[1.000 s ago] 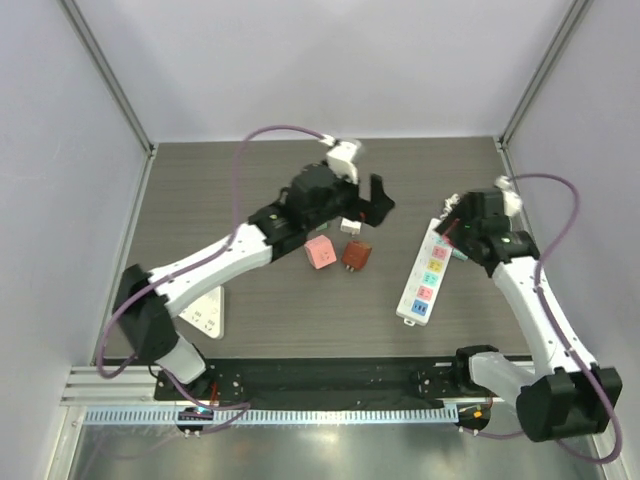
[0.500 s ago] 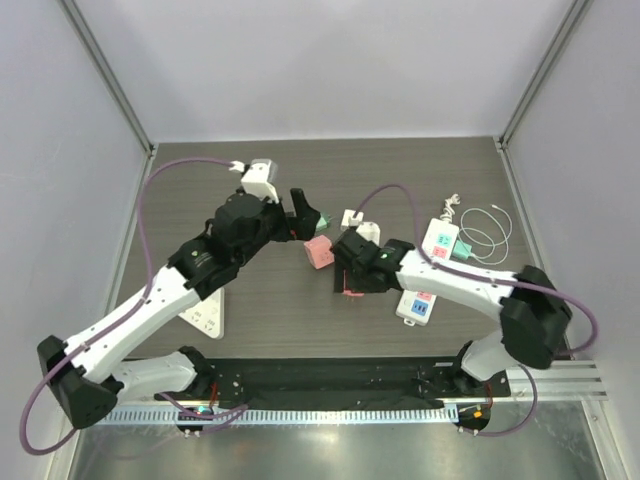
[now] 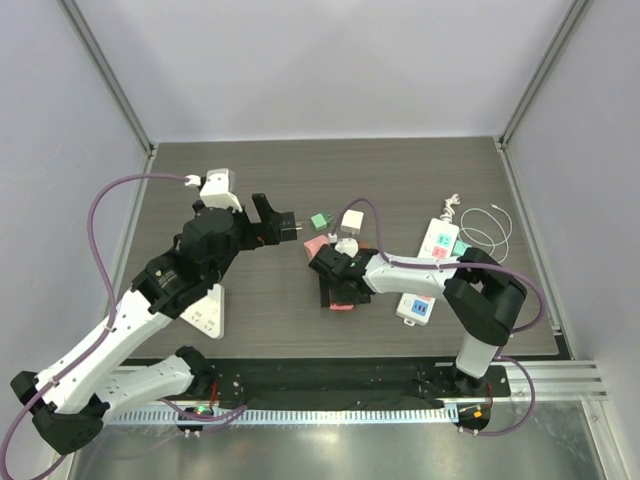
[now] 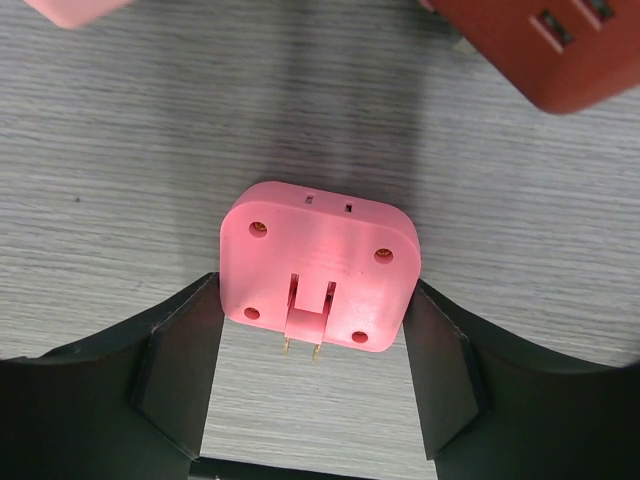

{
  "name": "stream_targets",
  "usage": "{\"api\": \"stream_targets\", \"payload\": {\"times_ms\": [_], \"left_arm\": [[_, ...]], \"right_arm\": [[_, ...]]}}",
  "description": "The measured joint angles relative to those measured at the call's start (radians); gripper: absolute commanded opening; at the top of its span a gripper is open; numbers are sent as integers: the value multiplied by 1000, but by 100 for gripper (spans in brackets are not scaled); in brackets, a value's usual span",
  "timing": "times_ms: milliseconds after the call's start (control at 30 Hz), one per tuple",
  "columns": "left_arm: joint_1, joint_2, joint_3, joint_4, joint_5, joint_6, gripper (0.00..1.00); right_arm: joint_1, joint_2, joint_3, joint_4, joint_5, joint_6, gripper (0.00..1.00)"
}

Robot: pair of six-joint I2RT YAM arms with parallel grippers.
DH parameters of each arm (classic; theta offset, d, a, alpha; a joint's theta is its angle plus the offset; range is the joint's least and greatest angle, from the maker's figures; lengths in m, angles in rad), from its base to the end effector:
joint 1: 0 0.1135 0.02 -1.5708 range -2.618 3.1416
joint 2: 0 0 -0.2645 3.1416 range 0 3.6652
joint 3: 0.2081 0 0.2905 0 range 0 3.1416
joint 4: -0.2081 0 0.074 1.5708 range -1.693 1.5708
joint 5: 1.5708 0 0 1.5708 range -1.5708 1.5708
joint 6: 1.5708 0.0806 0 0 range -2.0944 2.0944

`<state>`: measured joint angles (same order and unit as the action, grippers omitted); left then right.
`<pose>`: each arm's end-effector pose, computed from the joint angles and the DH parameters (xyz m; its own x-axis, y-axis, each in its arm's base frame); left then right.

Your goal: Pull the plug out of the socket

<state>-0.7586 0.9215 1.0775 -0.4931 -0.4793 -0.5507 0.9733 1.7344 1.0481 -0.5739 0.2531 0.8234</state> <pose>0.2207 -0.1580 0.3795 -0.3587 -0.2998 -0.8840 0.1254 0.9230 -0.3638 0.2234 0.2924 0.0960 -0.9196 -0.0892 -0.3826 -0.1219 0.9906 0.0621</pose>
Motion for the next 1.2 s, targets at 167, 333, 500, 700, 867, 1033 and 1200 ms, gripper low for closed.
{"api": "stream_targets", "payload": {"times_ms": [167, 333, 500, 700, 867, 1033, 1200], "left_arm": [[0, -5, -1, -5, 0, 0, 100], [0, -5, -1, -7, -5, 1, 100], [0, -6, 0, -16, -33, 12, 100], [0, -15, 11, -18, -50, 32, 100], [1, 5, 10, 42, -8, 45, 100], [1, 153, 29, 177, 149, 78, 98], [-33, 455, 150, 284, 291, 143, 98]], "right_arm": [[0, 11, 13, 2, 3, -1, 68], [0, 3, 8, 12, 3, 1, 84], [0, -17, -6, 16, 2, 0, 94], [-24, -110, -10, -37, 16, -1, 94], [-119, -282, -9, -115, 45, -16, 94], [-276, -457, -3, -232, 105, -44, 100], [-584, -634, -24, -278, 92, -95, 100]]}}
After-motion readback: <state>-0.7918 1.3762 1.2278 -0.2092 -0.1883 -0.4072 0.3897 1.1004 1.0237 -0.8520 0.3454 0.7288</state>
